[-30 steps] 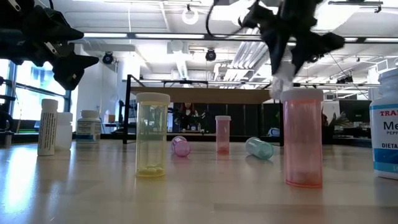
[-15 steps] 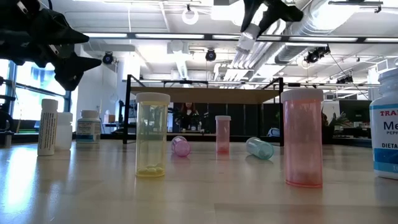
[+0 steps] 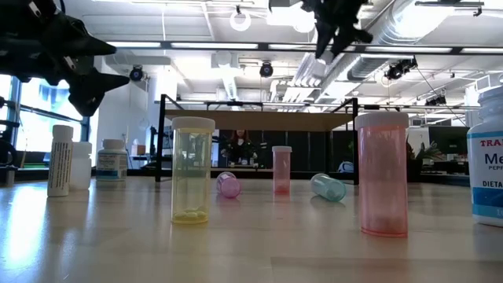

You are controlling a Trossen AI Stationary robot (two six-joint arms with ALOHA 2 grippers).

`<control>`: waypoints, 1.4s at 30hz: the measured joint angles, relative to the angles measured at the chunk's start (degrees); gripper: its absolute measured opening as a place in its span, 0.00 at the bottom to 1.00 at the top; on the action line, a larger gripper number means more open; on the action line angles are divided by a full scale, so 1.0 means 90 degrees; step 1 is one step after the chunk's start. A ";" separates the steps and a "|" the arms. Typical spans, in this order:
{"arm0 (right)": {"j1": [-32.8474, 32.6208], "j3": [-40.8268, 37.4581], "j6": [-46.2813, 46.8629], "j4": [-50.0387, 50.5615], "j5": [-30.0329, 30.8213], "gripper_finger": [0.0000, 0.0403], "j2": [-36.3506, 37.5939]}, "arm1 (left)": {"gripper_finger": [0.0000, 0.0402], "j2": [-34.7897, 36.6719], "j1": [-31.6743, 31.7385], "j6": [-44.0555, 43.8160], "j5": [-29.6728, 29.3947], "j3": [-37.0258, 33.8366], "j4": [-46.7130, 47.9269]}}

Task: Pick and place medicine bottles onto shelf by color
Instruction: Put the right transparent medicine bottle on the shelf

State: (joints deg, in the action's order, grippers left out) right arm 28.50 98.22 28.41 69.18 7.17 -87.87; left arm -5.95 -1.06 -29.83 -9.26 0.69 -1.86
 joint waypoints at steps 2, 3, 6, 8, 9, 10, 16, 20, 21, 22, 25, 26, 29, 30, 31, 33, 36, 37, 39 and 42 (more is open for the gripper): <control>0.0293 -0.0011 -0.0208 0.0105 -0.0273 0.31 -0.0136 | 0.62 0.0002 0.0001 -0.0006 -0.0093 0.0002 -0.0011; 0.0394 -0.0013 -0.0325 0.0159 -0.0399 0.31 -0.0218 | 0.62 0.0001 0.0001 -0.0011 -0.0136 0.0000 -0.0012; 0.0570 -0.0016 -0.0663 0.0270 -0.0780 0.31 -0.0491 | 0.62 0.0002 0.0002 -0.0021 -0.0286 0.0000 -0.0061; 0.0595 -0.0018 -0.0877 0.0292 -0.0948 0.31 -0.0669 | 0.62 0.0000 0.0001 -0.0018 -0.0409 0.0000 -0.0062; 0.0590 -0.0018 -0.0998 0.0296 -0.1014 0.31 -0.0740 | 0.62 0.0000 0.0000 -0.0020 -0.0455 0.0000 -0.0069; 0.0572 -0.0018 -0.1087 0.0315 -0.1039 0.31 -0.0810 | 0.62 0.0000 0.0000 -0.0021 -0.0493 0.0000 -0.0082; 0.0474 -0.0018 -0.1547 0.0605 -0.1039 0.31 -0.1169 | 0.62 0.0000 0.0002 -0.0021 -0.0570 0.0002 -0.0113; 0.0455 -0.0011 -0.1760 0.0618 -0.1010 0.31 -0.1273 | 0.62 0.0000 0.0000 -0.0087 -0.0634 0.0000 -0.0111; 0.0452 -0.0011 -0.1759 0.0615 -0.0996 0.31 -0.1276 | 0.62 0.0002 0.0000 -0.0131 -0.0674 0.0000 -0.0113; 0.0450 -0.0011 -0.1751 0.0611 -0.0986 0.31 -0.1276 | 0.62 0.0000 0.0002 -0.0162 -0.0719 0.0000 -0.0113; 0.0455 0.0015 -0.1634 0.0652 -0.0984 0.31 -0.1285 | 0.62 0.0000 0.0000 -0.0167 -0.0828 0.0000 -0.0119; 0.0460 0.0024 -0.1609 0.0660 -0.0984 0.31 -0.1290 | 0.62 0.0000 0.0000 -0.0169 -0.0872 0.0001 -0.0129; 0.0465 0.0038 -0.1596 0.0661 -0.0984 0.31 -0.1297 | 0.62 0.0000 0.0002 -0.0186 -0.0895 0.0000 -0.0172; 0.0465 0.0038 -0.1587 0.0660 -0.0982 0.31 -0.1297 | 0.62 0.0001 0.0000 -0.0185 -0.0897 0.0000 -0.0174; 0.0465 0.0038 -0.1540 0.0660 -0.0977 0.31 -0.1297 | 0.62 0.0000 0.0000 -0.0184 -0.0900 0.0000 -0.0171; 0.0467 0.0038 -0.1486 0.0655 -0.0973 0.32 -0.1297 | 0.62 0.0000 0.0001 -0.0185 -0.0900 0.0002 -0.0171; 0.0465 0.0038 -0.1489 0.0650 -0.0967 0.35 -0.1300 | 0.62 0.0000 0.0000 -0.0171 -0.0898 0.0000 -0.0171; 0.0465 0.0038 -0.1470 0.0645 -0.0967 0.37 -0.1302 | 0.62 0.0000 0.0000 -0.0171 -0.0895 0.0002 -0.0171; 0.0467 0.0038 -0.1438 0.0627 -0.0963 0.40 -0.1310 | 0.62 0.0000 0.0002 -0.0214 -0.0893 0.0002 -0.0173; 0.0467 0.0038 -0.1403 0.0590 -0.0956 0.45 -0.1314 | 0.62 0.0001 0.0001 -0.0538 -0.0885 0.0000 -0.0174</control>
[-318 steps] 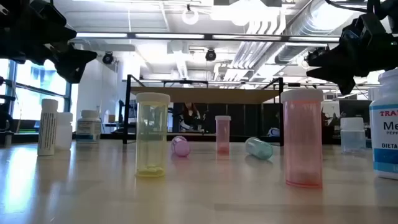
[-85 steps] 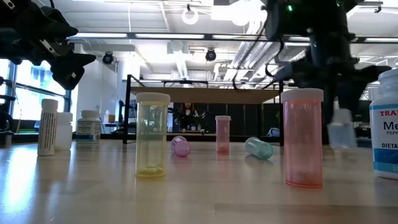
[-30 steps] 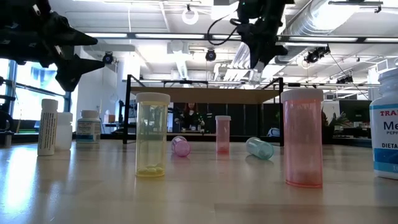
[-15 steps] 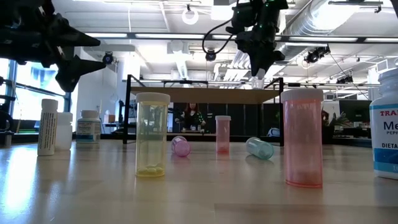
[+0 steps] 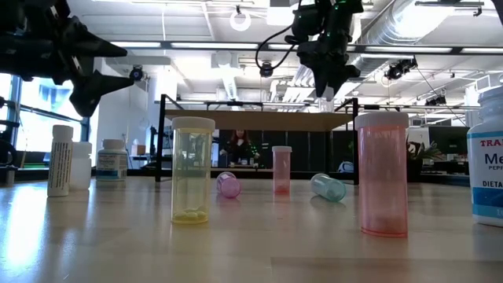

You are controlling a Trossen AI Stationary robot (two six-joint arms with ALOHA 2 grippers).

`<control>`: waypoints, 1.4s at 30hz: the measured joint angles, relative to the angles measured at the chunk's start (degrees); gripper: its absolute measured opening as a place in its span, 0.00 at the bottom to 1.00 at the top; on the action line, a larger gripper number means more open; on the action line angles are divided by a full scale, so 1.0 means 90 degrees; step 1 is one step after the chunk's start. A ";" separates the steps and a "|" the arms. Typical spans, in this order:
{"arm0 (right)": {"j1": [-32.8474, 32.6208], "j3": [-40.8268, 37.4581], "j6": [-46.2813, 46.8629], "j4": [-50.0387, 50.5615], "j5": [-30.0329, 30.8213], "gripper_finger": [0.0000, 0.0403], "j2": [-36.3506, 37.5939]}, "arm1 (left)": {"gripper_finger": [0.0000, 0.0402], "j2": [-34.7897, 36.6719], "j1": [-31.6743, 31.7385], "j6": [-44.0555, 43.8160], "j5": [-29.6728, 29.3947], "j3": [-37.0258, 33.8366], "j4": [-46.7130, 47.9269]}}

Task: Pick and place medicine bottles onto shelf by color
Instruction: Put the right transparent medicine bottle on the shelf, then put the top white medicine bottle on the shelf

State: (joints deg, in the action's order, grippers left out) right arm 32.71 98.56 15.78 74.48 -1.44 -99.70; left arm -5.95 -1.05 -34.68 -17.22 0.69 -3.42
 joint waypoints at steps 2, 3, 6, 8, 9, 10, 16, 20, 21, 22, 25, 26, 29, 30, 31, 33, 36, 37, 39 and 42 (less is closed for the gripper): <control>0.0000 0.0000 0.0115 -0.0015 0.0000 0.47 0.0000 | 0.62 0.0000 0.0000 -0.0165 0.0007 0.0001 0.0002; 0.0000 0.0000 0.0140 -0.0018 -0.0002 0.48 0.0000 | 0.62 -0.0001 -0.0001 -0.0223 0.0008 0.0002 0.0004; 0.0002 0.0000 0.0144 -0.0020 -0.0002 0.49 0.0000 | 0.62 -0.0001 -0.0001 -0.0297 0.0008 0.0000 0.0007; 0.0002 0.0000 0.0144 -0.0028 -0.0003 0.49 0.0000 | 0.62 -0.0001 -0.0001 -0.0299 0.0008 0.0000 0.0005; 0.0002 0.0000 0.0144 -0.0040 -0.0002 0.49 0.0000 | 0.62 -0.0001 -0.0001 -0.0297 0.0008 0.0000 0.0007; 0.0002 0.0000 0.0144 -0.0058 -0.0002 0.49 0.0000 | 0.62 -0.0001 -0.0001 -0.0298 0.0008 0.0000 0.0007; 0.0002 0.0441 -0.0052 -0.0098 0.0284 0.49 0.0005 | 0.62 -0.0001 0.0001 -0.0301 -0.0010 0.0000 -0.0070; 0.0005 0.0924 -0.0208 -0.0099 0.0447 0.49 0.0005 | 0.62 -0.0001 -0.0001 -0.0665 -0.0213 0.0002 -0.0206; 0.0005 0.1036 -0.0274 -0.0100 0.0448 0.49 0.0007 | 0.62 -0.0001 0.0000 -0.0755 -0.0242 0.0001 -0.0266; 0.0005 0.1142 -0.0313 -0.0095 0.0462 0.49 0.0007 | 0.62 -0.0001 0.0001 -0.0798 -0.0258 0.0001 -0.0348; 0.0005 0.1452 -0.0439 -0.0090 0.0542 0.49 0.0007 | 0.62 -0.0001 0.0000 -0.0798 -0.0268 0.0039 -0.0519; 0.0005 0.1543 -0.0469 -0.0090 0.0563 0.49 0.0007 | 0.62 -0.0001 0.0001 -0.0774 -0.0278 0.0101 -0.0512; 0.0005 0.1798 -0.0542 -0.0087 0.0666 0.49 0.0007 | 0.62 -0.0004 -0.0001 -0.0441 -0.0280 0.0363 -0.0472; 0.0005 0.1876 -0.0596 -0.0091 0.0710 0.49 0.0010 | 0.62 -0.0004 0.0001 -0.0263 -0.0303 0.0452 -0.0446; 0.0005 0.1949 -0.0633 -0.0090 0.0766 0.49 0.0012 | 0.62 -0.0006 -0.0001 -0.0066 -0.0336 0.0556 -0.0396; 0.0005 0.2070 -0.0694 -0.0086 0.0810 0.49 0.0012 | 0.62 -0.0007 0.0000 0.0334 -0.0465 0.0819 -0.0220; 0.0005 0.2233 -0.0800 -0.0073 0.0817 0.49 0.0012 | 0.62 -0.0086 -0.0001 0.0895 -0.0809 0.1254 0.0329; 0.0005 0.2284 -0.0808 -0.0056 0.0817 0.49 0.0012 | 0.62 -0.0148 0.0001 0.1077 -0.0948 0.1419 0.0570; 0.0005 0.2364 -0.0808 -0.0033 0.0817 0.49 0.0012 | 0.62 -0.0298 -0.0001 0.1299 -0.1253 0.1757 0.1016; 0.0005 0.2439 -0.0808 0.0038 0.0817 0.49 0.0015 | 0.62 -0.0603 -0.0001 0.1426 -0.1715 0.2315 0.2000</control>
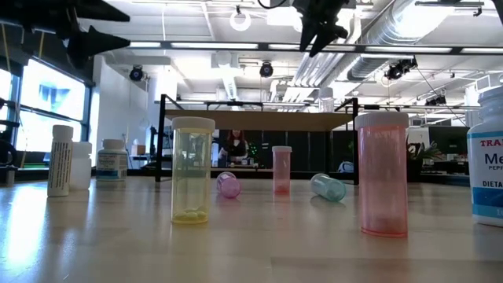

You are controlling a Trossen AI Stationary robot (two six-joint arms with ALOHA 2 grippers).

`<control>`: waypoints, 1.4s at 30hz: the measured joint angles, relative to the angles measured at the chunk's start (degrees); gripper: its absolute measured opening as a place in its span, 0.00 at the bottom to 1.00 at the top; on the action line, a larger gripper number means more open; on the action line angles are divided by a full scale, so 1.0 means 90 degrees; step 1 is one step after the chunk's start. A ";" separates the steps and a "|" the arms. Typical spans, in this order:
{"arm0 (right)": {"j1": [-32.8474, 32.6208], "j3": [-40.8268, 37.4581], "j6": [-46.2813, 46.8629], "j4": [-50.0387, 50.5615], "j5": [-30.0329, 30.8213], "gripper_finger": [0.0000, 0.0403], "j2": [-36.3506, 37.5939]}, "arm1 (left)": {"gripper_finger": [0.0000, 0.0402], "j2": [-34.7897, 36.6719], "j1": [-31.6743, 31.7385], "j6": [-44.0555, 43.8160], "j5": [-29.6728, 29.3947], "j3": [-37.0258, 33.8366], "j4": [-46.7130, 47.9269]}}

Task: Pick and place medicine bottles onto shelf by color
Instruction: Put the top white medicine bottle on the shelf

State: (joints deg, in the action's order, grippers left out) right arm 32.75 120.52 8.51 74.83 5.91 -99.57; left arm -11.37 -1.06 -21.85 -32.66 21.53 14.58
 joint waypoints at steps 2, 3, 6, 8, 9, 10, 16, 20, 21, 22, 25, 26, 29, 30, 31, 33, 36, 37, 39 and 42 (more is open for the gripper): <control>0.0000 0.0032 -0.0002 0.0058 0.0000 0.49 0.0002 | 0.62 -0.0254 0.0001 -0.0015 -0.0315 0.0370 0.0661; 0.0000 0.0033 -0.0002 0.0080 0.0000 0.49 0.0002 | 0.62 -0.0385 0.0000 -0.0028 -0.0463 0.0532 0.0969; 0.0000 0.0033 -0.0002 0.0138 -0.0001 0.49 0.0002 | 0.62 -0.0785 0.0001 -0.0034 -0.0771 0.0973 0.1677; -0.0002 0.0033 -0.0002 0.0146 0.0000 0.49 0.0002 | 0.62 -0.1035 0.0008 -0.0043 -0.0857 0.1200 0.2017; -0.0002 0.0033 -0.0002 0.0151 -0.0002 0.49 0.0002 | 0.62 -0.1152 0.0033 -0.0050 -0.0872 0.1285 0.2171; -0.0007 0.0033 -0.0002 0.0153 -0.0002 0.49 0.0002 | 0.62 -0.1266 0.0073 -0.0057 -0.0858 0.1360 0.2298; -0.0007 0.0033 -0.0002 0.0238 -0.0005 0.49 0.0002 | 0.62 -0.1811 0.0664 -0.0966 -0.0502 0.1482 0.3434; -0.0007 0.0033 -0.0003 0.0238 -0.0005 0.49 0.0002 | 0.62 -0.2139 0.1209 -0.0894 0.0427 0.1481 0.3800; -0.0007 0.0033 -0.0002 0.0238 -0.0005 0.49 0.0002 | 0.62 -0.2209 0.1349 -0.0764 0.0629 0.1481 0.3789; -0.0007 0.0033 -0.0003 0.0238 -0.0006 0.49 0.0002 | 0.62 -0.2271 0.1484 -0.0672 0.0792 0.1481 0.3759; -0.0007 0.0033 -0.0002 0.0238 -0.0007 0.49 0.0002 | 0.62 -0.2454 0.1902 -0.0457 0.1129 0.1481 0.3643; -0.0007 0.0033 -0.0002 0.0238 -0.0007 0.49 0.0002 | 0.62 -0.2518 0.2057 -0.0470 0.1183 0.1481 0.3640; -0.0007 0.0033 -0.0004 0.0236 -0.0007 0.49 0.0002 | 0.62 -0.2703 0.2574 -0.0738 0.1491 0.1481 0.3590; -0.0007 0.0033 -0.0007 0.0236 -0.0007 0.49 0.0002 | 0.62 -0.2761 0.2735 -0.0742 0.1680 0.1481 0.3606; -0.0007 0.0033 -0.0012 0.0238 -0.0007 0.49 0.0002 | 0.62 -0.2827 0.2882 -0.0719 0.1853 0.1481 0.3612; -0.0007 0.0033 -0.0019 0.0238 -0.0007 0.49 0.0002 | 0.62 -0.2963 0.3164 -0.0746 0.2185 0.1481 0.3608; -0.0007 0.0033 -0.0019 0.0237 -0.0007 0.49 0.0002 | 0.62 -0.3172 0.3570 -0.0766 0.2479 0.1481 0.3614; -0.0007 0.0033 -0.0019 0.0237 -0.0009 0.49 0.0002 | 0.62 -0.3246 0.3684 -0.0767 0.2525 0.1481 0.3613; -0.0010 0.0033 0.0005 0.0238 -0.0008 0.49 0.0002 | 0.62 -0.3411 0.3889 -0.0767 0.2537 0.1481 0.3613; -0.0017 0.0033 0.0030 0.0258 -0.0010 0.49 0.0002 | 0.62 -0.3621 0.4180 -0.0783 0.2425 0.1481 0.3595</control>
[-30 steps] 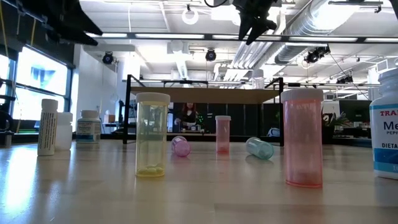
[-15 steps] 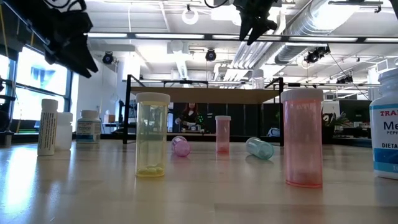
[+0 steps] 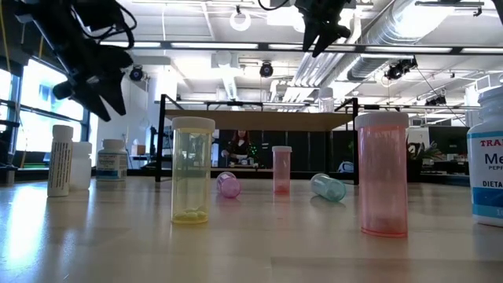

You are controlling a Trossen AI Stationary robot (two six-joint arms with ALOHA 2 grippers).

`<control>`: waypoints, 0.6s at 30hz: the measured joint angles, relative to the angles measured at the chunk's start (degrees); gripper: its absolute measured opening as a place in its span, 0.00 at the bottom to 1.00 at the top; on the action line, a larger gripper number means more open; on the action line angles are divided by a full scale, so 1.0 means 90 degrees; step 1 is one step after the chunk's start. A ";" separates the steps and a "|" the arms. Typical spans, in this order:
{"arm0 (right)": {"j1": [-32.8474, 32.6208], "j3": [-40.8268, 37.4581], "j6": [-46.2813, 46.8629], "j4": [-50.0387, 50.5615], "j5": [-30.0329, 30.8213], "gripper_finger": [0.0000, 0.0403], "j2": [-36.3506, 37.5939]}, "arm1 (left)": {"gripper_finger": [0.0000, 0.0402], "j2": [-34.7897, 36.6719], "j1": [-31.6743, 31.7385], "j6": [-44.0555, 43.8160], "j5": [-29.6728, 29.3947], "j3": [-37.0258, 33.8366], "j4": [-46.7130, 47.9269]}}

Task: Pick and place medicine bottles onto shelf by color
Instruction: Put the top white medicine bottle on the shelf

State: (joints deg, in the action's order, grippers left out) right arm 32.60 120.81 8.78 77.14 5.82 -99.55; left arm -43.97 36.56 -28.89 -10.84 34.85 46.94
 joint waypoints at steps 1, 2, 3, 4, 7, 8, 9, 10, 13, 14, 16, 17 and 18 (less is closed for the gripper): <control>0.0000 0.0000 0.0002 -0.0002 0.0000 0.49 0.0000 | 0.62 -0.0075 0.0090 -0.0023 -0.0009 0.0000 -0.0002; 0.0000 0.0000 0.0009 0.0000 0.0000 0.49 0.0000 | 0.62 -0.0154 0.0176 -0.0057 -0.0009 0.0000 -0.0006; 0.0000 0.0000 0.0017 0.0000 0.0000 0.49 0.0000 | 0.62 -0.0214 0.0250 -0.0060 -0.0005 0.0000 -0.0021; 0.0000 0.0000 0.0021 -0.0002 0.0000 0.49 0.0000 | 0.62 -0.0284 0.0313 -0.0055 0.0005 0.0000 -0.0028; 0.0000 0.0000 0.0094 -0.0001 -0.0001 0.49 0.0000 | 0.62 -0.0490 0.0434 -0.0065 0.0015 0.0000 -0.0027; 0.0000 0.0000 0.0153 -0.0002 0.0000 0.49 0.0000 | 0.62 -0.0551 0.0453 -0.0063 0.0015 0.0000 -0.0042; 0.0000 0.0000 0.0161 -0.0002 -0.0002 0.49 0.0000 | 0.62 -0.0618 0.0456 -0.0058 0.0012 0.0000 -0.0058; 0.0000 0.0000 0.0160 0.0000 -0.0002 0.49 0.0000 | 0.62 -0.0682 0.0458 -0.0060 0.0002 0.0000 -0.0071; 0.0000 0.0000 0.0163 -0.0002 -0.0002 0.49 0.0000 | 0.62 -0.0853 0.0456 -0.0060 -0.0011 0.0000 -0.0115; 0.0000 0.0000 0.0163 -0.0002 -0.0002 0.49 0.0000 | 0.62 -0.0911 0.0456 -0.0060 -0.0011 0.0000 -0.0116; 0.0000 0.0000 0.0177 -0.0002 -0.0001 0.49 0.0000 | 0.62 -0.1022 0.0457 -0.0059 -0.0017 0.0000 -0.0162; 0.0000 0.0000 0.0187 -0.0002 -0.0002 0.49 0.0000 | 0.62 -0.1085 0.0458 -0.0060 -0.0050 0.0000 -0.0199; 0.0000 0.0000 0.0187 0.0000 0.0000 0.49 0.0000 | 0.62 -0.1138 0.0456 -0.0063 -0.0108 0.0000 -0.0234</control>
State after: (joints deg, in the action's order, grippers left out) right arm 32.60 120.81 10.46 77.14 5.82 -99.55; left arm -54.20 40.66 -29.46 -11.81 34.85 44.83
